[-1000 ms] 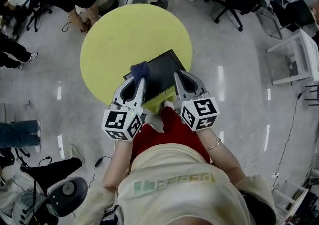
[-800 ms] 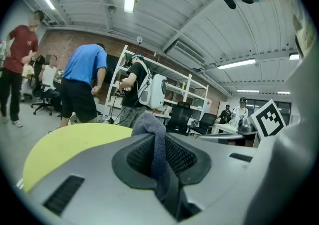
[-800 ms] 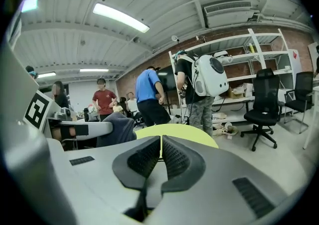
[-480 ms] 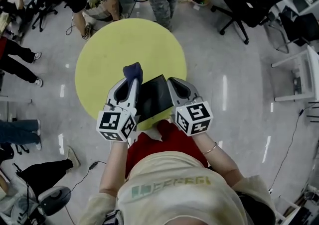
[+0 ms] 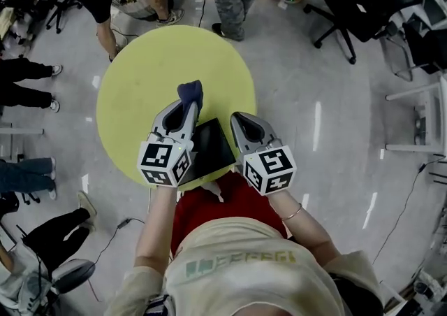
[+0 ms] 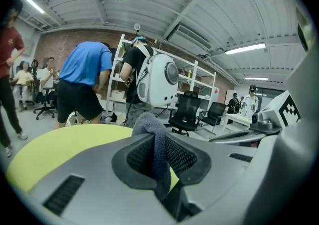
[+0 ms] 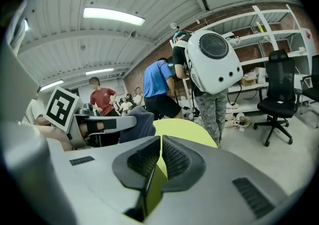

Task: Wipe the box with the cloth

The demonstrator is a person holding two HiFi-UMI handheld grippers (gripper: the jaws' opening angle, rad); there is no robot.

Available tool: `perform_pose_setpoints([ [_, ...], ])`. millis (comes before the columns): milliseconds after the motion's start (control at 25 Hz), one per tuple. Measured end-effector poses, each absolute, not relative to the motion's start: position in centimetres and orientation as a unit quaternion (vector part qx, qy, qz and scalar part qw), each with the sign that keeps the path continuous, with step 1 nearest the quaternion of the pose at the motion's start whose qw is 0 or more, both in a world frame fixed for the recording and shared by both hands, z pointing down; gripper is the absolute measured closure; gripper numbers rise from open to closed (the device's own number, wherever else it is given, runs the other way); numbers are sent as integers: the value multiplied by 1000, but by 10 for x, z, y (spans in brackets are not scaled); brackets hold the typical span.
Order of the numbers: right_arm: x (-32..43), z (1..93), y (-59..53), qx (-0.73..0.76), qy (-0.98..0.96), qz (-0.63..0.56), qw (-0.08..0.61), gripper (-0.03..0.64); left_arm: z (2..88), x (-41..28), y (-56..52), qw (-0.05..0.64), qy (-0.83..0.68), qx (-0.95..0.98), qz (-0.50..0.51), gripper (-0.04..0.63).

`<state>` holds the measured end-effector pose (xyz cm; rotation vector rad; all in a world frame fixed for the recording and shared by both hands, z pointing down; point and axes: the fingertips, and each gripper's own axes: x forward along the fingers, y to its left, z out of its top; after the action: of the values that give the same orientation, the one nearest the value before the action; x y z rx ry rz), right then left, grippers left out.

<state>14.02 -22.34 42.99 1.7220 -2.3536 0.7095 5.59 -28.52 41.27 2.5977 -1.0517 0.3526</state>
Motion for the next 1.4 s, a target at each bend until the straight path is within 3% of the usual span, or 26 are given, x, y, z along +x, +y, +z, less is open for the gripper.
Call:
perform_pose_setpoints([
  [400,158,452,-216,580,-765,269,78,578,456,119,-288,171,-294,922,183,532],
  [720,143,461,-198,571,-767,279,91,578,477,131,-265,166,-251,929,217,532],
  [1400,37,454,-189,521,-805,256,123,578,494,12,-240,193,-260,892,314,532],
])
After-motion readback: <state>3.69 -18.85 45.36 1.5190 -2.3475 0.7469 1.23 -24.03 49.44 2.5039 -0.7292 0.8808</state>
